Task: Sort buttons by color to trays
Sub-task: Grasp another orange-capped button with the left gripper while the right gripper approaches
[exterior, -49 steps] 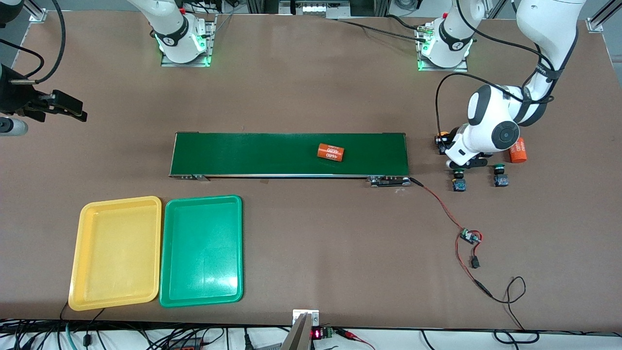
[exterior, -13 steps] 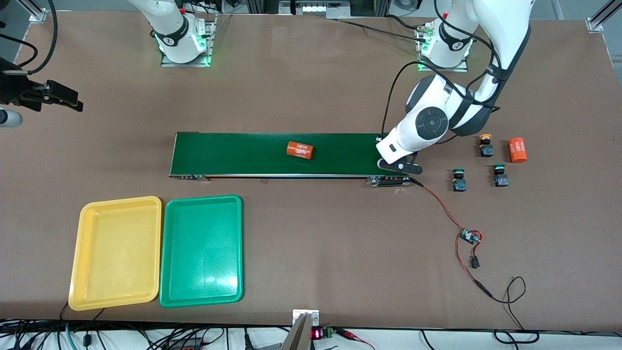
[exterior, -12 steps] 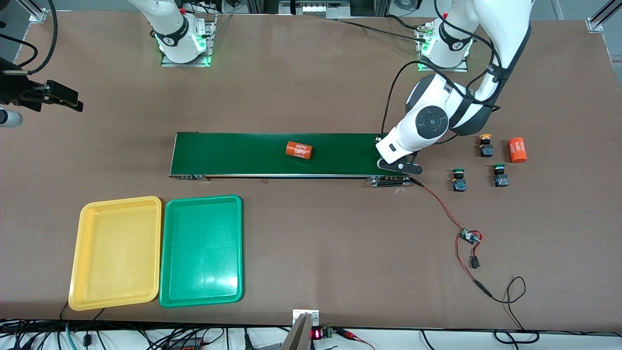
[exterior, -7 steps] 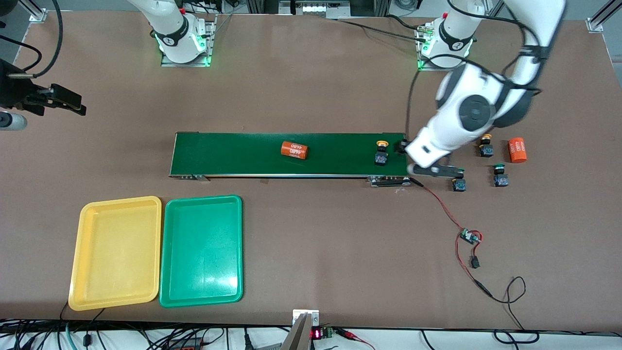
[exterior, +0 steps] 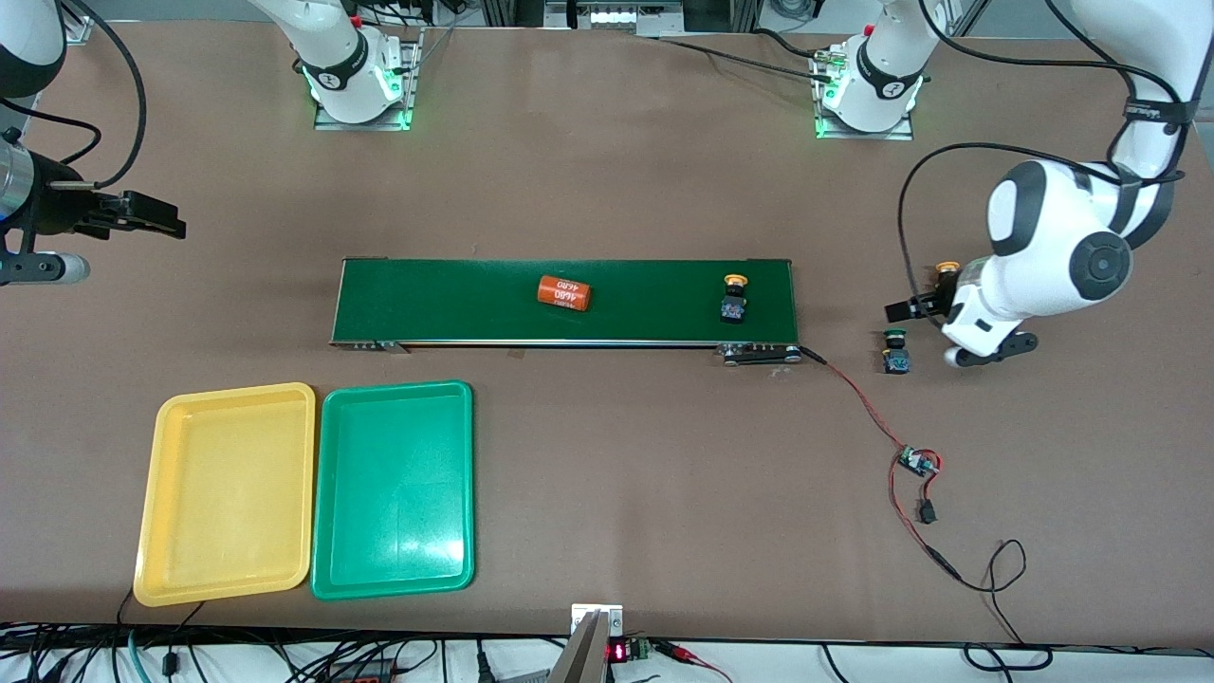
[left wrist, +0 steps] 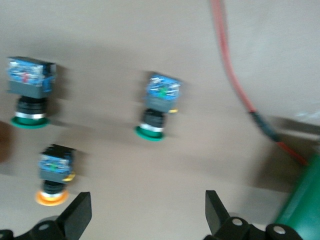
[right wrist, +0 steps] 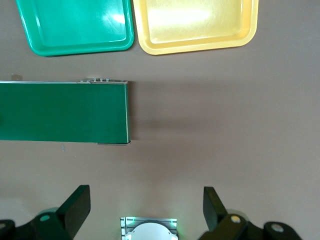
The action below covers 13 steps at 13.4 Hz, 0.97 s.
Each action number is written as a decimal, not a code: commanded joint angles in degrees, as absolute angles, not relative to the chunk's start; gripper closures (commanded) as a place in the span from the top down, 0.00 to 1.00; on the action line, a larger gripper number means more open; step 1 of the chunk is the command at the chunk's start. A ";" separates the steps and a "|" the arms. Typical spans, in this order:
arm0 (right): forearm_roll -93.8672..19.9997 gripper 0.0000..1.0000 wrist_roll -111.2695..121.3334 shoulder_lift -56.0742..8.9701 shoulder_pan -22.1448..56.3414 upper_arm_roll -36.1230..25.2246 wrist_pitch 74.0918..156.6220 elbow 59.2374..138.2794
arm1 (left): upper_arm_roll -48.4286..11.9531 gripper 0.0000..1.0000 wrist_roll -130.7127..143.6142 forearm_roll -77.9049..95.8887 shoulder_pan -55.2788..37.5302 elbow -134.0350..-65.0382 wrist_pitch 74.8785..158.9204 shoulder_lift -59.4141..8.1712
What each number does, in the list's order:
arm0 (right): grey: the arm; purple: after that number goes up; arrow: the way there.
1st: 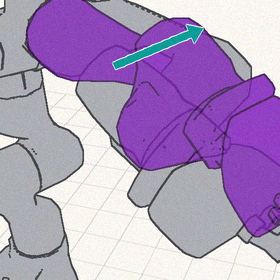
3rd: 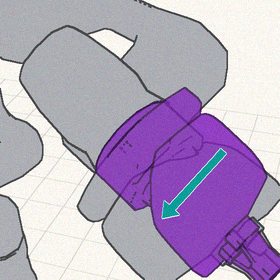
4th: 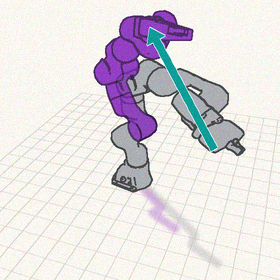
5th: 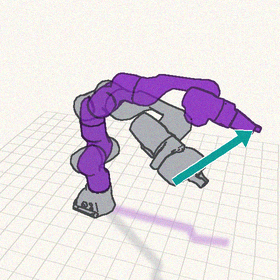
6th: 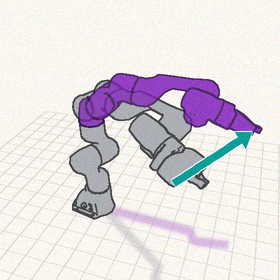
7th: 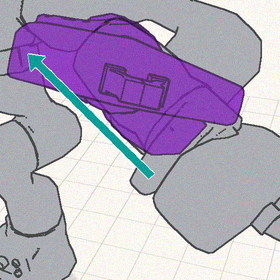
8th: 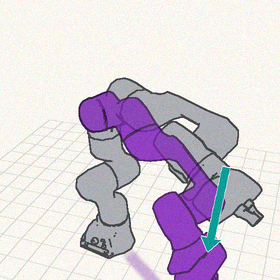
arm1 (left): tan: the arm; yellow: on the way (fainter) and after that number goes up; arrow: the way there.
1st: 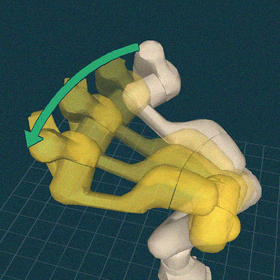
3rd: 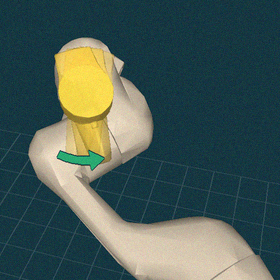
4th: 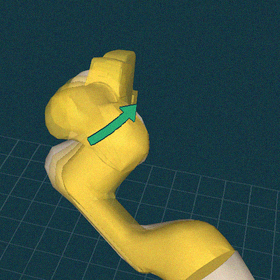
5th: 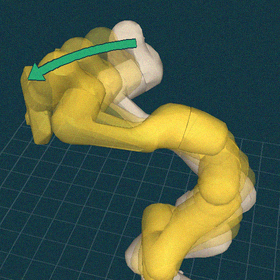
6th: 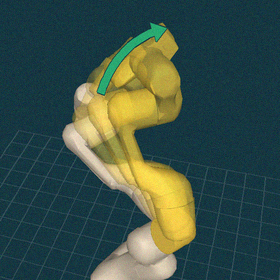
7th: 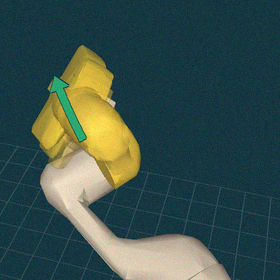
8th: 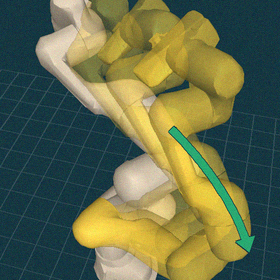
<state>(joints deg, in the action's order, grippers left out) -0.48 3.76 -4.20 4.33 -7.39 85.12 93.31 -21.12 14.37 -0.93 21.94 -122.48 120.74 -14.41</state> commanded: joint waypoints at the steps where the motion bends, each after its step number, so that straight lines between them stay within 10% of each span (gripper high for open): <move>1: 0.09 1.00 4.57 3.05 4.13 -6.86 89.71 103.23 | -22.06 1.00 12.13 -5.52 24.77 -125.15 120.85 -13.80; 6: 0.09 1.00 3.87 20.28 3.96 -6.94 103.44 129.08 | -22.06 1.00 6.43 -10.11 30.05 -126.83 121.02 -17.13; 13: 6.49 1.00 6.93 20.13 4.39 -6.42 103.45 129.02 | -22.15 1.00 0.70 -14.06 33.74 -126.83 121.20 -20.92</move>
<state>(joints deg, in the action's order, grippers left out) 3.33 5.31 19.52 4.38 -6.95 102.74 128.33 -21.19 1.84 -12.14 32.03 -127.02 121.22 -20.25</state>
